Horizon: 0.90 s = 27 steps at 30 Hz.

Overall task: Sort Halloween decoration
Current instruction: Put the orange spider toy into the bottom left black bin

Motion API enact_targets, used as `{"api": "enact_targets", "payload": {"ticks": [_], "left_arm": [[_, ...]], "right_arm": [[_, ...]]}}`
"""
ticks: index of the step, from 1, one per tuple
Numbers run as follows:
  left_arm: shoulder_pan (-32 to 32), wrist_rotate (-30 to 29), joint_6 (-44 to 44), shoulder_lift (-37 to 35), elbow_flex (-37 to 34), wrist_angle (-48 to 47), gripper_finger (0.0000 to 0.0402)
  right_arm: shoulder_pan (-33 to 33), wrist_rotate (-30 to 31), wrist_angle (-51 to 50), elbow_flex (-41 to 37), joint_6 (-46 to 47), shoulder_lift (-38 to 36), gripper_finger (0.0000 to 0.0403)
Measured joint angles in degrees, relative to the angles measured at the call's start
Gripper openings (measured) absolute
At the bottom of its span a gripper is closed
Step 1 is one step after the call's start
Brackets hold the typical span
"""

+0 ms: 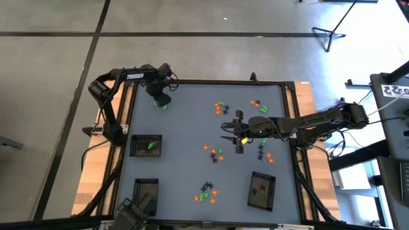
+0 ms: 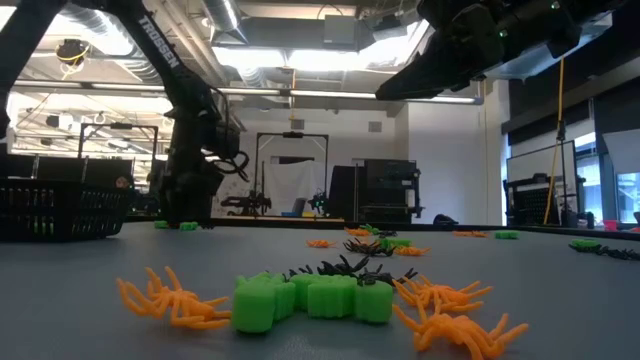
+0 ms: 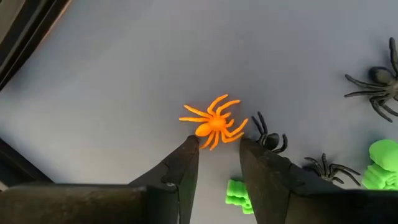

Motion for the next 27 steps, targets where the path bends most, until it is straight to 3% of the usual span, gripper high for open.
{"api": "enact_targets", "payload": {"ticks": [4,12,21,27], "left_arm": [[0.0,-0.1,0.0,0.1,0.0,0.1,0.0099],[-0.9,-0.3,0.0,-1.2,-0.2,-0.4,0.0007],[-4.3,-1.7,-1.9,-11.9,-0.3,-4.1,0.0000],[-11.0,-0.9,-7.3,-21.6,-0.3,-10.4,0.0000]], "right_arm": [[0.0,0.0,0.0,0.0,0.0,0.0,0.0182],[0.0,0.0,0.0,0.0,0.0,0.0,0.0182],[0.0,0.0,0.0,0.0,0.0,0.0,0.0182],[0.0,0.0,0.1,0.0,0.0,0.0,0.0182]]}}
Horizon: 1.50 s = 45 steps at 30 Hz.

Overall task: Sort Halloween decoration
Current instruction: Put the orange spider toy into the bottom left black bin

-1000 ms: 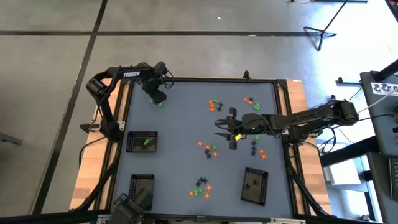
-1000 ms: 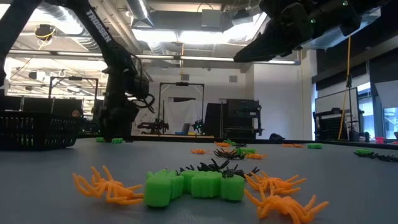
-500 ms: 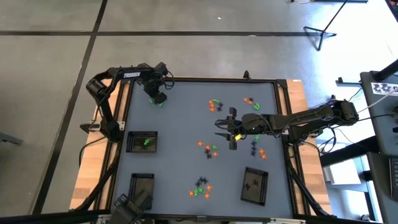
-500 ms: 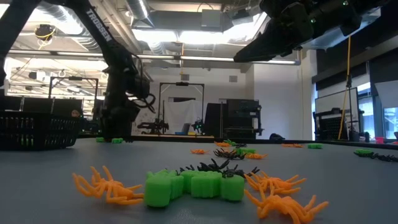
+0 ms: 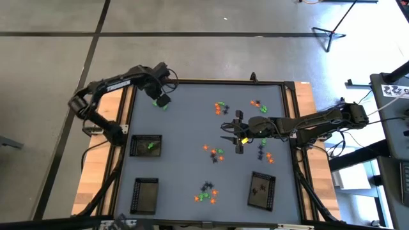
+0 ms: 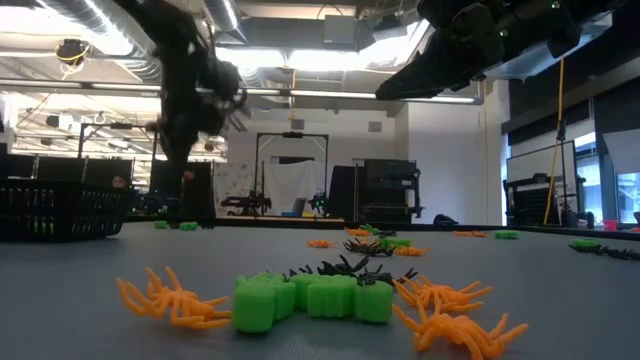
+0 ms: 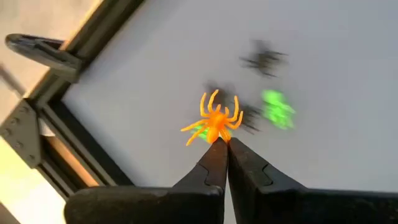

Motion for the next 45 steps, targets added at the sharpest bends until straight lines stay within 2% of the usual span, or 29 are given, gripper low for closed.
{"api": "enact_targets", "payload": {"ticks": [5,12,21,27,31,34,38,45], "left_arm": [[-11.1,0.7,-9.0,-6.7,0.0,-6.2,0.0000],[-36.0,2.7,-27.7,-12.3,0.1,-12.6,0.0000],[-69.1,7.8,-62.8,-12.3,0.1,-15.6,0.0000],[-86.3,10.2,-83.3,-9.7,0.1,-12.0,0.0000],[-93.1,10.3,-89.8,-7.3,0.1,-5.4,0.0000],[-95.6,9.1,-90.2,-5.2,0.1,-1.0,0.0000],[-96.4,9.0,-89.7,-1.8,0.1,2.7,0.0008],[-96.4,11.5,-88.2,1.0,0.1,2.9,0.0067]], "right_arm": [[0.0,0.0,0.3,0.0,0.0,0.0,0.0182],[0.0,0.0,0.5,0.0,0.0,0.0,0.0182],[0.0,0.0,1.7,0.0,0.0,0.0,0.0182],[0.0,0.0,1.7,0.0,0.1,0.0,0.0182],[0.0,0.0,1.8,0.0,0.7,0.0,0.0182],[0.0,0.0,2.4,0.0,0.7,0.0,0.0182],[0.0,-0.3,3.7,0.0,0.7,0.0,0.0182],[0.0,-2.5,4.5,0.0,0.7,0.0,0.0182]]}}
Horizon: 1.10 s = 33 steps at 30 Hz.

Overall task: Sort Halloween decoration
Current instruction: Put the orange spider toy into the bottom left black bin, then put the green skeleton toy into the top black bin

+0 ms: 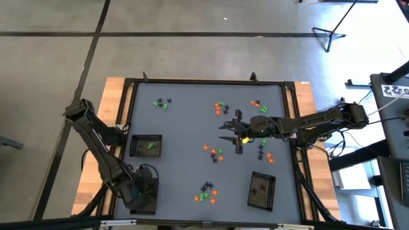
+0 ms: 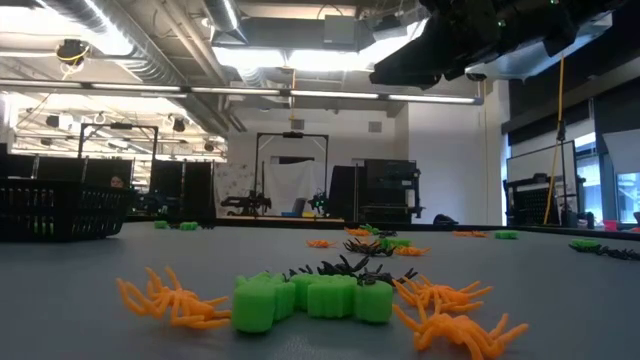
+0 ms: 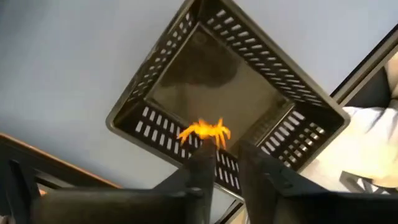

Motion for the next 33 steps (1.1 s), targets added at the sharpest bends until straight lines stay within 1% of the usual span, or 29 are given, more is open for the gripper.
{"api": "enact_targets", "payload": {"ticks": [3,7,9,11,14,17,18,21,23,27,29,33], "left_arm": [[0.3,-0.1,2.1,0.0,0.0,-0.5,0.0086],[2.7,-1.5,6.7,0.0,0.0,-4.1,0.0092],[5.3,-4.0,10.7,-0.1,0.0,-6.9,0.0090],[8.8,-7.3,17.1,-0.4,0.0,-10.6,0.0090],[15.6,-14.5,28.1,-0.9,0.0,-15.7,0.0090],[24.2,-23.1,40.1,-2.3,0.0,-18.3,0.0090],[27.3,-24.9,44.1,-2.8,0.0,-18.4,0.0090],[37.1,-29.4,55.4,-4.8,0.0,-18.3,0.0090],[44.2,-31.1,62.0,-6.1,0.0,-18.1,0.0090],[58.6,-31.3,75.1,-7.8,0.0,-14.5,0.0090],[65.5,-30.1,80.7,-8.0,0.0,-11.0,0.0090],[78.5,-22.0,88.6,-8.0,-0.6,-1.8,0.0090]], "right_arm": [[0.0,0.0,0.0,0.0,0.0,0.0,0.0182],[0.0,0.0,0.0,0.0,0.0,0.0,0.0182],[0.0,0.0,0.0,0.0,0.0,0.0,0.0182],[0.0,0.0,0.0,0.0,0.0,0.0,0.0182],[0.0,0.0,0.0,0.0,0.0,0.0,0.0182],[0.0,0.0,0.0,0.0,0.0,0.0,0.0182],[0.0,0.0,0.0,0.0,0.0,0.0,0.0182],[0.0,0.0,-0.1,0.0,0.0,0.0,0.0182],[0.0,0.0,-0.2,0.0,0.0,0.0,0.0182],[0.0,0.0,-0.8,0.0,0.0,0.0,0.0182],[0.0,0.0,-1.0,0.0,0.0,0.0,0.0182],[0.0,0.1,-1.6,0.0,0.0,0.0,0.0182]]}}
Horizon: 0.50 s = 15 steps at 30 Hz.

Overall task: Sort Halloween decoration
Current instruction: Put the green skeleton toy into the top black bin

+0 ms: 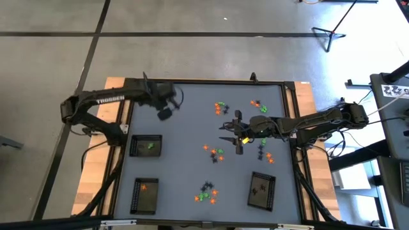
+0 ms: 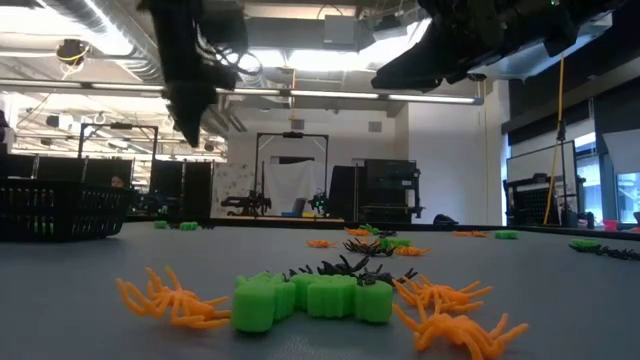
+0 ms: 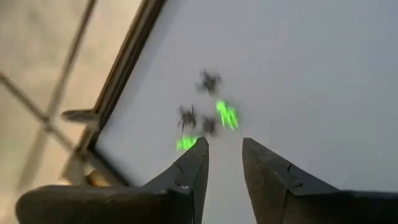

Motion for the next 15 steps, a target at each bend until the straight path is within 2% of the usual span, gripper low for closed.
{"api": "enact_targets", "payload": {"ticks": [4,7,10,15], "left_arm": [[10.1,8.8,1.4,0.1,-4.2,8.9,0.0090],[14.9,14.1,1.0,0.0,-8.6,13.9,0.0090],[17.1,17.9,0.7,0.1,-13.4,17.8,0.0089],[17.4,20.0,-0.4,0.1,-19.9,24.7,0.0089]], "right_arm": [[0.0,0.0,-0.1,0.0,0.0,0.0,0.0182],[0.0,0.0,-0.3,0.0,0.0,0.0,0.0182],[0.0,0.0,-0.5,0.0,-0.6,0.0,0.0182],[0.0,0.5,-0.5,0.0,-0.7,0.0,0.0182]]}}
